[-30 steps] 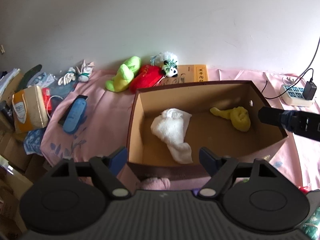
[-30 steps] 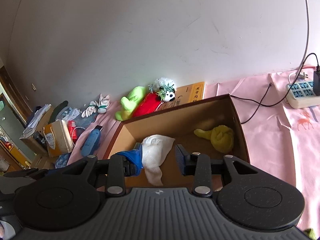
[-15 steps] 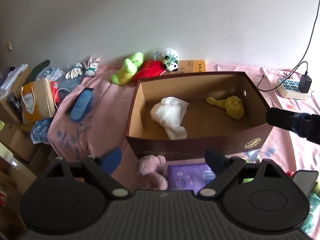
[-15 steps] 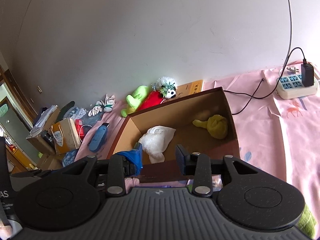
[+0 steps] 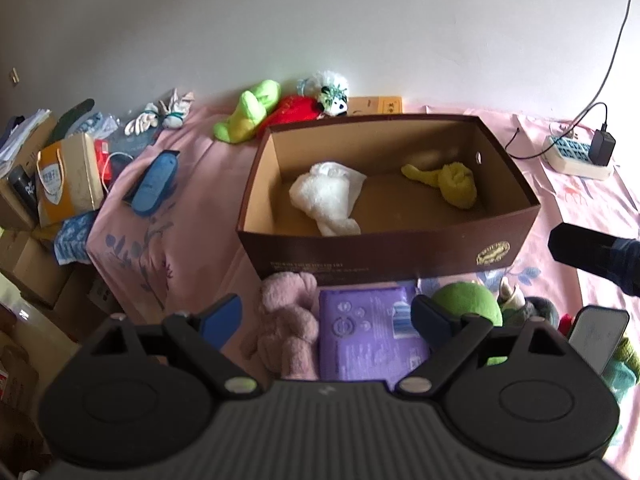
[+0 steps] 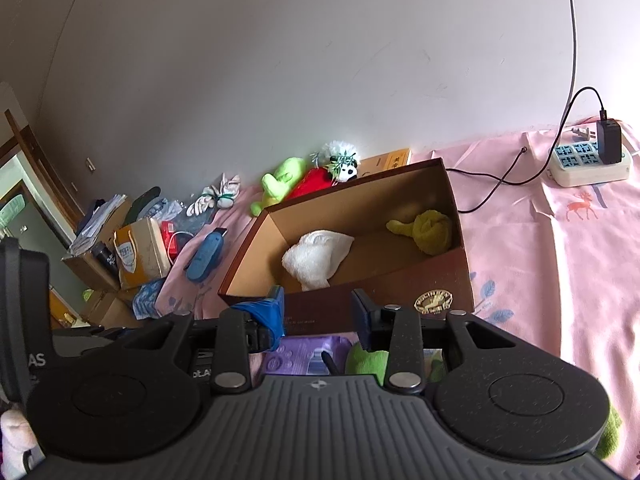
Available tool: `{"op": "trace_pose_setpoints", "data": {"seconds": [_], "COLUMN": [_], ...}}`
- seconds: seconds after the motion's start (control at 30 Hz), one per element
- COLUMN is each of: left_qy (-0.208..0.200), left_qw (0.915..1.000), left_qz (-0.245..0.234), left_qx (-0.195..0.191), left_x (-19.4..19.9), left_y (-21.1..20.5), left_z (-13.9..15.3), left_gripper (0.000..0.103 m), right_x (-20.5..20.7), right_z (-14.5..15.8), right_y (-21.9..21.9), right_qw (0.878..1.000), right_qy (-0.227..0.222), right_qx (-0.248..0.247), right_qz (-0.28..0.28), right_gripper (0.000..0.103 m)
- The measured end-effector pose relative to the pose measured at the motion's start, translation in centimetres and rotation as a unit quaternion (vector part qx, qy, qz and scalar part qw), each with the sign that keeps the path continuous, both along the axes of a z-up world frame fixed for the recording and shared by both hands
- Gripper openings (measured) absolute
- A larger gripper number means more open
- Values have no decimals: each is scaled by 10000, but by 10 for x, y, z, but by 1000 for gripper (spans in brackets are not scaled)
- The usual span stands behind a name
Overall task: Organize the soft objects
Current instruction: 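Withdraw both tools from the box back toward the pile, then grasp the green plush with left tool while right tool grasps green knitted item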
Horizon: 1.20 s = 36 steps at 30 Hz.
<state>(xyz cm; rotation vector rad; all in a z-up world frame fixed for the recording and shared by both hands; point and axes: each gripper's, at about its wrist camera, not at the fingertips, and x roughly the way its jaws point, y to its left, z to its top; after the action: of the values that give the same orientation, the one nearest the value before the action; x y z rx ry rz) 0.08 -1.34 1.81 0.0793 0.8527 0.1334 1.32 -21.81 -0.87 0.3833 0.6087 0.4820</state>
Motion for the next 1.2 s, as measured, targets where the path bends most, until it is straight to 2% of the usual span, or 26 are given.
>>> {"op": "trace_pose_setpoints", "data": {"seconds": [0.43,0.77,1.07,1.2], "left_qy": [191,450,470,445], "left_qw": [9995,9982,9966,9940], "left_qz": [-149,-304,-562,-781], "left_qx": [-220,-256,-369,-626], "left_x": [-11,-18,-28,-37], "left_y": [2,-3,-7,-3], "left_z": [-14,-31,-39,-46], "left_gripper": [92,92,92,92], "right_x": [-20,-32,-45,-51], "right_z": [-11,-29,-37,-43], "right_y": [-3,-7,-11,-19], "right_qw": [9994,9980,9958,9950], "right_qy": [-58,99,90,199], "right_qx": [-226,-450,-563,-570], "right_qz": [254,432,719,792], "right_gripper": [20,21,21,21]}}
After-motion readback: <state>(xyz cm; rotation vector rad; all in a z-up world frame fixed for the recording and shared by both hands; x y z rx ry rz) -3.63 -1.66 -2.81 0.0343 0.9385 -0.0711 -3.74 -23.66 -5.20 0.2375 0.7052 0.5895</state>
